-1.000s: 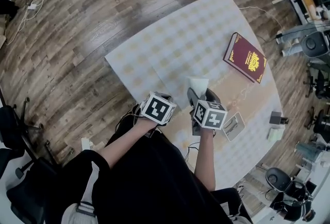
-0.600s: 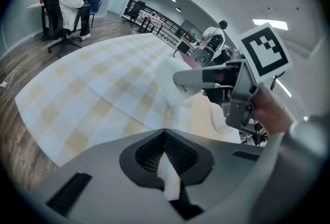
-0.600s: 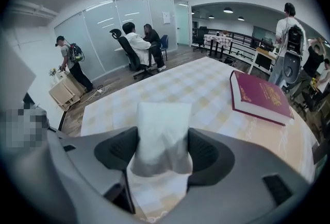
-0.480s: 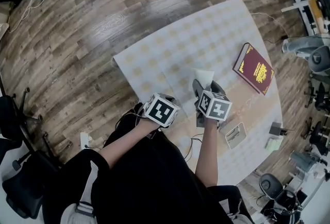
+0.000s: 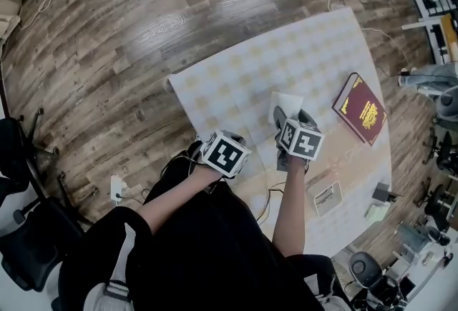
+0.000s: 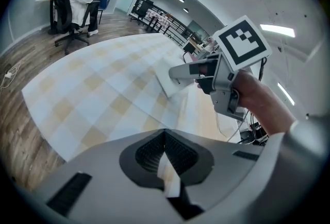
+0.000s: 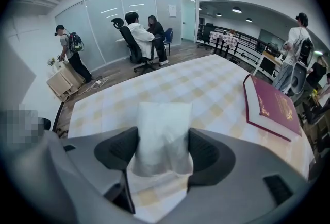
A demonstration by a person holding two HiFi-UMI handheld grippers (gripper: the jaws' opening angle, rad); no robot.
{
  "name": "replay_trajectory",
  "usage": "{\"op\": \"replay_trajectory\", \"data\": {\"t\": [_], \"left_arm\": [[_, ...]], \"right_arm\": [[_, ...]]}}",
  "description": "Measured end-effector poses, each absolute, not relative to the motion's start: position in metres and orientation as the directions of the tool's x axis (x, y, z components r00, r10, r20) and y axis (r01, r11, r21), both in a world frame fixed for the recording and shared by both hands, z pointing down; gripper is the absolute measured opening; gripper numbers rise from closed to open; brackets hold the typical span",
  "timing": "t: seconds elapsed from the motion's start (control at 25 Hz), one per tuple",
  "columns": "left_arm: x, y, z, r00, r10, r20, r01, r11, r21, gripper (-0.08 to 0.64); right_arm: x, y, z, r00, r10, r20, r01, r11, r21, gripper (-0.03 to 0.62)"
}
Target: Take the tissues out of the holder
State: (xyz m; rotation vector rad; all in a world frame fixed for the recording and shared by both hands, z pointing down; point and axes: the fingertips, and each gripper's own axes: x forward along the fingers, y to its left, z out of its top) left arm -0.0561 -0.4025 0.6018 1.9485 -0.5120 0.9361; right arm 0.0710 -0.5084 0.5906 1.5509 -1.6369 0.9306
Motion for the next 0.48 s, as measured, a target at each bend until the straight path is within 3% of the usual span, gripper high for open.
{"op": "replay_trajectory", "data": {"t": [0.48], "left_arm": [[-0.0566,-0.4067,0.6061,0.631,-0.004,0.776,-0.669,-0.51,0.541,0.0]], "right_arm": [[0.0637,-0.5145,0.6008,-0.081,-0.503,0.86,-0.994,0.098,-0.036,0.343]]}}
